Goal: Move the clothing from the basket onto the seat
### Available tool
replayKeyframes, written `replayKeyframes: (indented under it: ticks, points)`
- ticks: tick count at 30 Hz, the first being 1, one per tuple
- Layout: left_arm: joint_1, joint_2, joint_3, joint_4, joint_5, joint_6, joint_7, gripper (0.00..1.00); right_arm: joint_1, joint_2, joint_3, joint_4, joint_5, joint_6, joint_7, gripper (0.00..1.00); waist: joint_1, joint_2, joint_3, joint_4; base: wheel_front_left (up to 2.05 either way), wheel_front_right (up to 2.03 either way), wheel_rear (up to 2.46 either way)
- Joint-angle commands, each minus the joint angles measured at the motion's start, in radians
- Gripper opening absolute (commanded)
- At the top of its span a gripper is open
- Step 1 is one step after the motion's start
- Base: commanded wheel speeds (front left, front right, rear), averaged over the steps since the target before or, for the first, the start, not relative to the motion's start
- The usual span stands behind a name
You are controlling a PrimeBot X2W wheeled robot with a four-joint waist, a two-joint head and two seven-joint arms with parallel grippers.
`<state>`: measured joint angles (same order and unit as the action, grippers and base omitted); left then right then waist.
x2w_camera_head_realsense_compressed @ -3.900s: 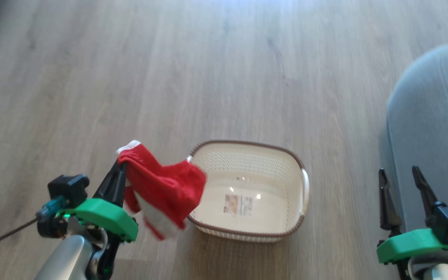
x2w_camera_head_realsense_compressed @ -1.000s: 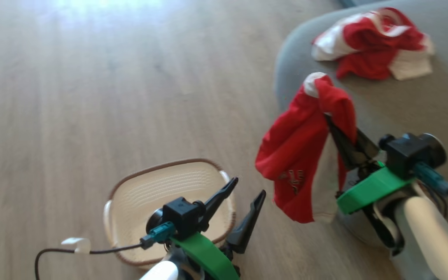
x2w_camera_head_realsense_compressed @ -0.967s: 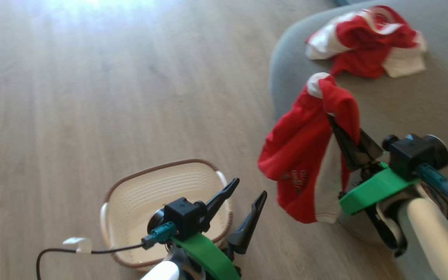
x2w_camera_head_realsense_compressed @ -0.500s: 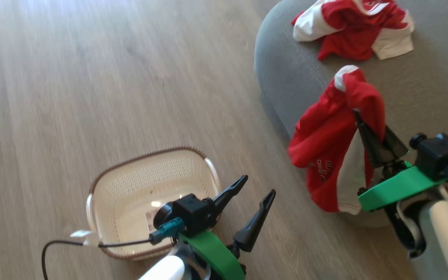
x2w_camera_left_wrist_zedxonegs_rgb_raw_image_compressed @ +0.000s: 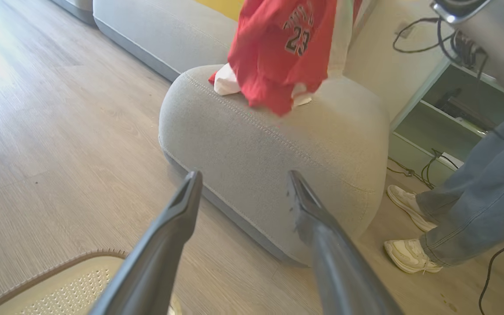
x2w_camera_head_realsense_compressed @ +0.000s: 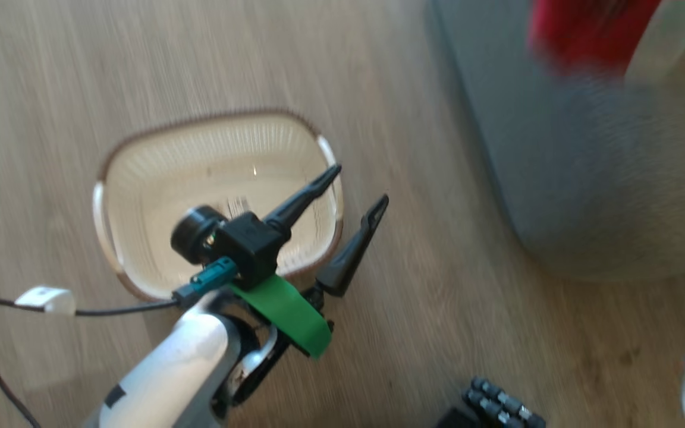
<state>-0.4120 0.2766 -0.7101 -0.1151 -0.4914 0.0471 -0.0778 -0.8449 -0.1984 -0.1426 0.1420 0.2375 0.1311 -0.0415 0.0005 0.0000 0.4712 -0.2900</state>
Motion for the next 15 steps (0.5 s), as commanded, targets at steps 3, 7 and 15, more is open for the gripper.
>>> replayKeyframes:
  ticks: [3,7,15]
  points:
    - [-0.039,0.017,0.035,-0.07,0.015,0.009,0.017,1.0,-0.218,-0.06,-0.127,0.017,-0.002,0.0,0.035,0.0,-0.0005,0.0,0.186,0.055,0.0,0.0,0.0]
    - [-0.049,0.038,0.054,-0.101,0.02,0.019,0.024,1.0,-0.452,-0.146,-0.276,0.128,-0.069,0.0,0.109,0.0,-0.0005,0.0,0.248,0.095,0.0,0.0,0.0]
    - [-0.016,0.087,0.08,-0.139,0.023,0.04,0.02,1.0,-0.537,-0.183,-0.527,0.303,-0.311,0.0,0.136,0.0,-0.0005,0.0,0.325,0.123,0.0,0.0,0.0]
